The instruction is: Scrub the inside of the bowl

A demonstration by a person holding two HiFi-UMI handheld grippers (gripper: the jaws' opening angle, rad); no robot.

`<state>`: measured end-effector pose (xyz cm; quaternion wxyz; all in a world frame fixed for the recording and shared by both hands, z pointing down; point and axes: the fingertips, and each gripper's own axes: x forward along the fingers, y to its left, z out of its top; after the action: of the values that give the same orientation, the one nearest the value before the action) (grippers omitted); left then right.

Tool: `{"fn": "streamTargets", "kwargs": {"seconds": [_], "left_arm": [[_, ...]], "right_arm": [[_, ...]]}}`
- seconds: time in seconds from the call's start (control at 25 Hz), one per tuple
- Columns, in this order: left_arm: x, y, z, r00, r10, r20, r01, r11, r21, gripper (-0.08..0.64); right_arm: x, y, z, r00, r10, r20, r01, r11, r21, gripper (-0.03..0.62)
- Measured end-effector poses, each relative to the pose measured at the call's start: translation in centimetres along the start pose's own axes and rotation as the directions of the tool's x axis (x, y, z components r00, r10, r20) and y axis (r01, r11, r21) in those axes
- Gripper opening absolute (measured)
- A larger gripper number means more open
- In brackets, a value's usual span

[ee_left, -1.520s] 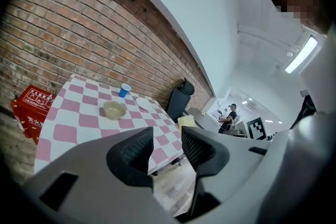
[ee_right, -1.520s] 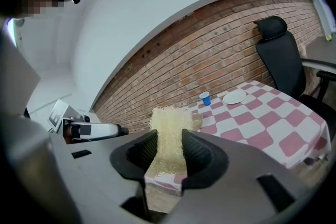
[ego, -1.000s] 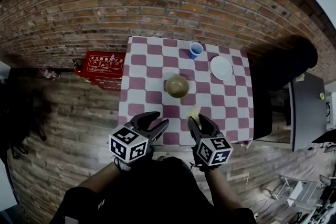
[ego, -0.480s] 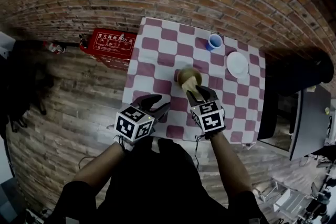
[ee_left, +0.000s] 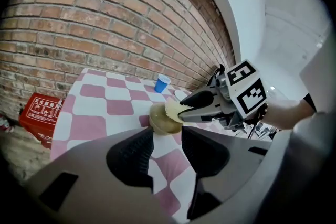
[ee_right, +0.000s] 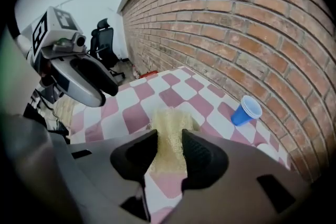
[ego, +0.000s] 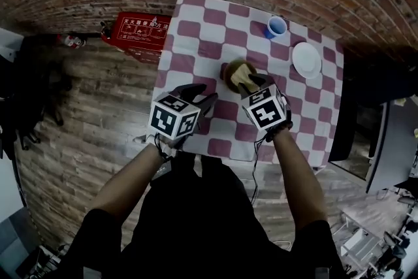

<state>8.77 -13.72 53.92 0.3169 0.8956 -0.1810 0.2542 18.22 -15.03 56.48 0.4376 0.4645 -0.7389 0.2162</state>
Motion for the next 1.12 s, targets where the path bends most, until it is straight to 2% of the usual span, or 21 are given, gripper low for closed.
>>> {"fn": "streamTargets", "kwargs": {"seconds": [0.2, 0.32, 0.68, 0.88, 1.12], "left_arm": [[4.1, 0.5, 0.2, 0.998, -0.033, -0.058, 0.029, 0.997, -0.077, 0.176], [4.8, 0.6, -0.1, 0.997, -0.033, -0.074, 0.026, 0.995, -0.1, 0.176], [4.5, 1.9, 0.5, 0.997, -0.042, -0.069, 0.034, 0.993, -0.11, 0.176], [4.4, 2.4, 0.5, 0.996, -0.049, -0.07, 0.04, 0.993, -0.115, 0.176], [4.1, 2.5, 0.2, 0.995, -0.057, -0.081, 0.048, 0.992, -0.117, 0.176]], "right_arm": [[2.1, 0.2, 2.1, 0.997, -0.023, -0.068, 0.009, 0.978, -0.207, 0.155], [3.0, -0.2, 1.8, 0.992, -0.049, -0.12, 0.016, 0.965, -0.261, 0.155], [1.8, -2.4, -1.5, 0.974, -0.092, -0.206, 0.038, 0.967, -0.251, 0.155], [1.3, 0.2, -2.9, 0.972, -0.048, -0.229, -0.011, 0.967, -0.253, 0.155], [2.1, 3.5, -1.1, 0.981, -0.003, -0.192, -0.046, 0.968, -0.247, 0.155]]}}
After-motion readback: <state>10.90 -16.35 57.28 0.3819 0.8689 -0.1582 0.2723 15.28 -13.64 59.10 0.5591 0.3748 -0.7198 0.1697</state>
